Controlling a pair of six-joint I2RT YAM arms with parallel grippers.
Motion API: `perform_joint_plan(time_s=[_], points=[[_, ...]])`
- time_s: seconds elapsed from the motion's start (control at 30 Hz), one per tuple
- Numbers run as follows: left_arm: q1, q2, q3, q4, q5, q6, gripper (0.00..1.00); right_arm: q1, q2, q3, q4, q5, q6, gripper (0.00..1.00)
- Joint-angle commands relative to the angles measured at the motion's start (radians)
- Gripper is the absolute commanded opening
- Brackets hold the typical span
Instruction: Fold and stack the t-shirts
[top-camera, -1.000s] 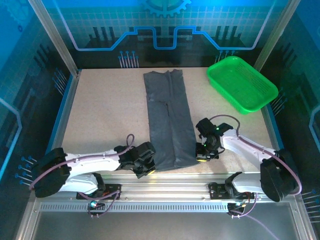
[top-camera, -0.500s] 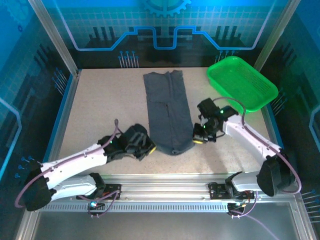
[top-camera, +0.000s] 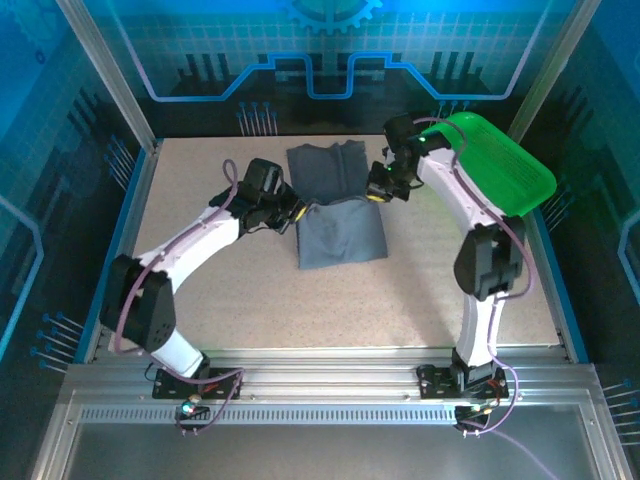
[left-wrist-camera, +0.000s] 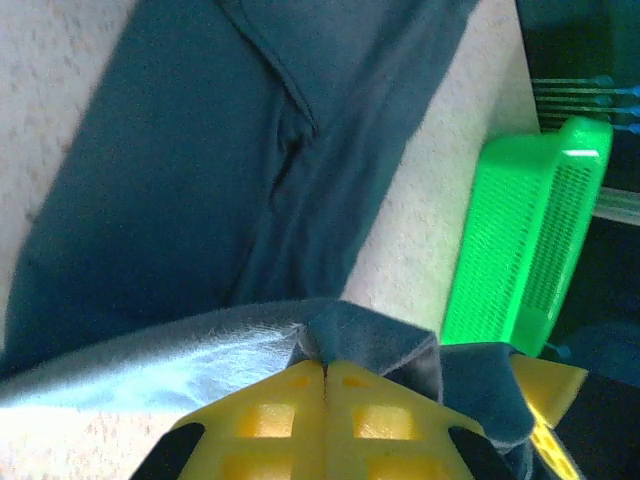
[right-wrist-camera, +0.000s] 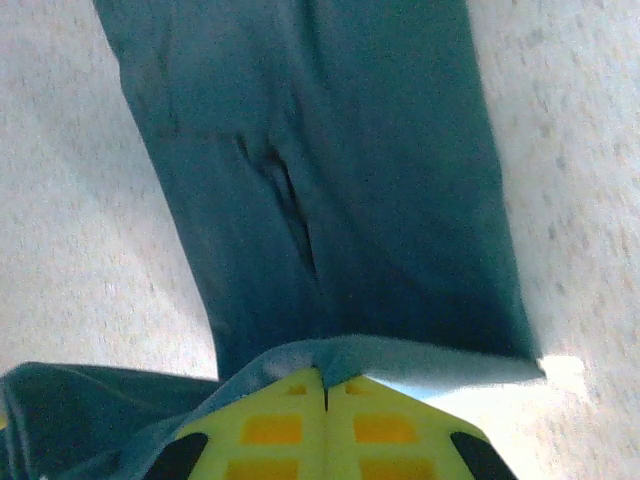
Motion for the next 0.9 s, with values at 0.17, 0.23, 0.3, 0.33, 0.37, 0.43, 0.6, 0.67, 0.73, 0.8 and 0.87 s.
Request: perform_joint_plan(time_s=[0.17,0.23,0.3,0.33,0.37,0.43,0.6,0.67,0.73,0.8,0.87], points=[[0.096,0.295,0.184,0.11,0.107,0.129,0.45,-0.061,0.321,0.337,-0.096,-0.022,-0.05,0.49],[0.096,0.276,0.182,0.104,0.079,0.164,0.51,-0.069,0.324,0.352,-0.1,-0.023,-0.07,0.55],[0.088,0.217,0.142,0.047,0.046,0.173,0.51,-0.068,0.271,0.316,-0.105,0.006,-0.099,0.58],[0.079,0.179,0.101,0.035,0.032,0.164,0.5,-0.068,0.239,0.273,-0.095,0.015,-0.108,0.59],[0.061,0.128,0.042,0.03,0.023,0.146,0.49,-0.068,0.188,0.196,-0.072,0.016,-0.113,0.59],[0.015,0.042,-0.076,0.035,0.015,0.096,0.47,-0.067,0.08,0.003,-0.004,0.013,-0.106,0.58],[-0.102,-0.095,-0.349,0.101,-0.001,-0.146,0.44,-0.064,-0.148,-0.472,0.199,-0.06,-0.044,0.56],[-0.126,-0.095,-0.4,0.139,-0.018,-0.219,0.47,-0.062,-0.178,-0.562,0.241,-0.088,-0.031,0.56],[-0.128,-0.081,-0.43,0.184,-0.028,-0.272,0.5,-0.066,-0.181,-0.613,0.272,-0.11,-0.019,0.56],[-0.126,-0.057,-0.447,0.248,-0.037,-0.318,0.51,-0.071,-0.157,-0.636,0.294,-0.13,-0.009,0.57],[-0.124,-0.015,-0.426,0.259,-0.035,-0.32,0.5,-0.071,-0.121,-0.629,0.288,-0.125,-0.011,0.57]])
